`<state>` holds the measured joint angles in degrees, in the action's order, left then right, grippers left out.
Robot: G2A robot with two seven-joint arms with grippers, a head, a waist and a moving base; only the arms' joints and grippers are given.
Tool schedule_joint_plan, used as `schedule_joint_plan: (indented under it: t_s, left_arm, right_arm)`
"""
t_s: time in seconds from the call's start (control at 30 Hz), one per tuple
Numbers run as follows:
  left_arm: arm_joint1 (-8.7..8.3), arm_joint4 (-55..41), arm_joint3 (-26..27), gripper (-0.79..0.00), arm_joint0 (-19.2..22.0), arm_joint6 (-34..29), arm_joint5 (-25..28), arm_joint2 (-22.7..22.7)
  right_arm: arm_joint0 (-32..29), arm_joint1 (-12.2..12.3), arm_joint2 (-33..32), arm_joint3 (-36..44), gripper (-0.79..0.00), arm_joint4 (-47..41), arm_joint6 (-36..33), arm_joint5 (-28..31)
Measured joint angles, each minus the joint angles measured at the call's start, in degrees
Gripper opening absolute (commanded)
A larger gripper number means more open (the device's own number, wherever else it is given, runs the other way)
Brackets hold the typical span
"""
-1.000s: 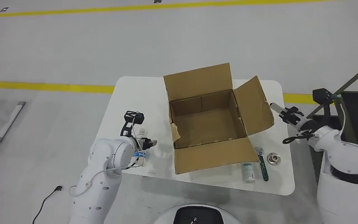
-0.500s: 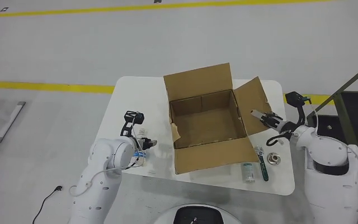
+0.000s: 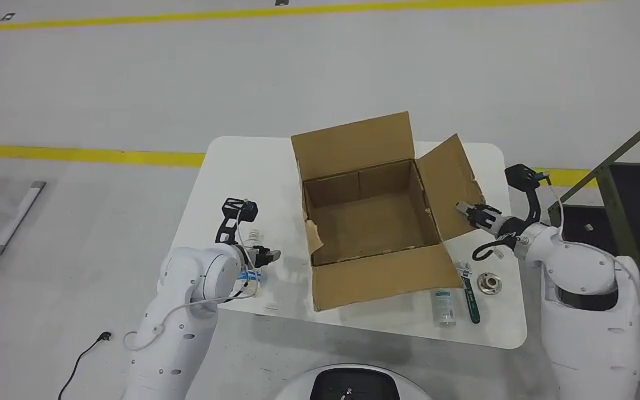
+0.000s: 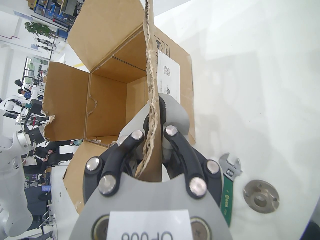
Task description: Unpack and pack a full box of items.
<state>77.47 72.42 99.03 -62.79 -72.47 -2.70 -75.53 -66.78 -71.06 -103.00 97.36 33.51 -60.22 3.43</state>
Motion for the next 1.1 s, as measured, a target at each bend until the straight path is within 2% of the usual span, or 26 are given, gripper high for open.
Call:
schedule_joint_plan:
  t_s: [0.13,0.4,0.63,0.8,0.83,0.87,0.9,0.93,0.97,1.1]
  left_arm:
    - [0.0,0.0,0.0,0.0,0.0,0.0,0.0,0.0]
    - [0.0,0.0,0.0,0.0,0.0,0.0,0.0,0.0]
    - [0.0,0.0,0.0,0.0,0.0,0.0,0.0,0.0]
    - [0.0,0.0,0.0,0.0,0.0,0.0,0.0,0.0]
    - [0.0,0.01,-0.02,0.0,-0.02,0.02,0.01,0.0]
    - [-0.04,0.35,-0.29,0.0,-0.32,0.56,0.18,0.02]
    - [-0.1,0.89,-0.69,0.0,-0.66,1.31,0.45,0.09]
    - [-0.16,1.44,-1.08,0.0,-0.88,1.91,0.71,0.16]
    - [-0.24,2.21,-1.62,0.0,-1.0,2.39,0.98,0.24]
    - [-0.47,5.27,-3.59,0.0,-0.78,2.92,1.94,0.66]
  right_arm:
    - [-1.43,-0.08,0.44,0.68,-0.785,-1.73,2.35,-1.9]
    - [-6.3,-0.25,-0.34,6.59,-0.785,-10.57,4.06,-13.25]
    - [-9.97,-0.15,0.89,9.03,-0.785,-13.71,5.51,-16.08]
    - [-11.17,0.17,1.87,8.17,-0.785,-12.59,6.77,-16.3]
    - [-11.19,0.23,1.93,8.01,-0.727,-12.58,6.93,-16.25]
    - [-11.16,0.32,1.95,7.88,-0.465,-12.7,7.04,-16.15]
    - [-11.1,0.38,1.91,7.87,-0.391,-12.94,7.12,-15.97]
    - [-11.04,0.44,1.83,7.89,-0.08,-13.25,7.17,-15.77]
    - [-10.96,0.54,1.68,7.98,0.0,-13.64,7.24,-15.43]
    - [-10.91,0.83,1.03,8.43,0.0,-15.18,7.5,-14.34]
